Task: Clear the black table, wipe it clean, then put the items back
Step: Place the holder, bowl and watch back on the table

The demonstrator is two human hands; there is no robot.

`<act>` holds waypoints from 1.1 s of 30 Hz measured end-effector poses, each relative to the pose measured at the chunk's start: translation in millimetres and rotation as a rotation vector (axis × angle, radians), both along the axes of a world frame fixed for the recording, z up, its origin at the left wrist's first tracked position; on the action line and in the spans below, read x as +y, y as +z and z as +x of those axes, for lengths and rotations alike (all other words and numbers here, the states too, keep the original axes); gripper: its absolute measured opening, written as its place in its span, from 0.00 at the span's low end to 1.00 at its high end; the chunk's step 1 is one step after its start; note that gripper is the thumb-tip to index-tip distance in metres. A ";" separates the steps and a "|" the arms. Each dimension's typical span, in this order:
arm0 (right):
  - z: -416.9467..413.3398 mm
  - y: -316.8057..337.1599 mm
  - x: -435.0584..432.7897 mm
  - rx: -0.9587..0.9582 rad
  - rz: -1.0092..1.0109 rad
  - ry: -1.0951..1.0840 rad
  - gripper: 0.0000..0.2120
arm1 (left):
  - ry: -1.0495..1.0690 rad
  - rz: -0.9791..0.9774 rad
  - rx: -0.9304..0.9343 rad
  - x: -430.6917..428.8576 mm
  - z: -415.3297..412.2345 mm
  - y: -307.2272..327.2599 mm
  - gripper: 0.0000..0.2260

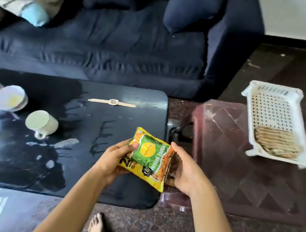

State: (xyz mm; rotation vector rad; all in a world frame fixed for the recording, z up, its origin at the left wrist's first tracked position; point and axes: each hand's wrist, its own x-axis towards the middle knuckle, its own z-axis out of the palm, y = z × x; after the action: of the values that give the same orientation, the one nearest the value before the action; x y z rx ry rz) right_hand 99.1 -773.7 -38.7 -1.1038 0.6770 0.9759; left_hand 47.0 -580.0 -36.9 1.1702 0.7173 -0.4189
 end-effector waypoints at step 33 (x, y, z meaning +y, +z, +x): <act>-58.1 -81.3 177.7 -0.161 -0.412 -0.546 0.18 | -0.227 0.926 0.121 185.6 0.5 -78.4 0.36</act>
State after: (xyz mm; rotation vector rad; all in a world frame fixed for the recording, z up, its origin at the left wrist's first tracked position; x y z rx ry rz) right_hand 41.0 -596.0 -120.0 -1.2435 1.0069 0.2811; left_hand 47.4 -394.4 -115.3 2.1249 0.9211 -0.3495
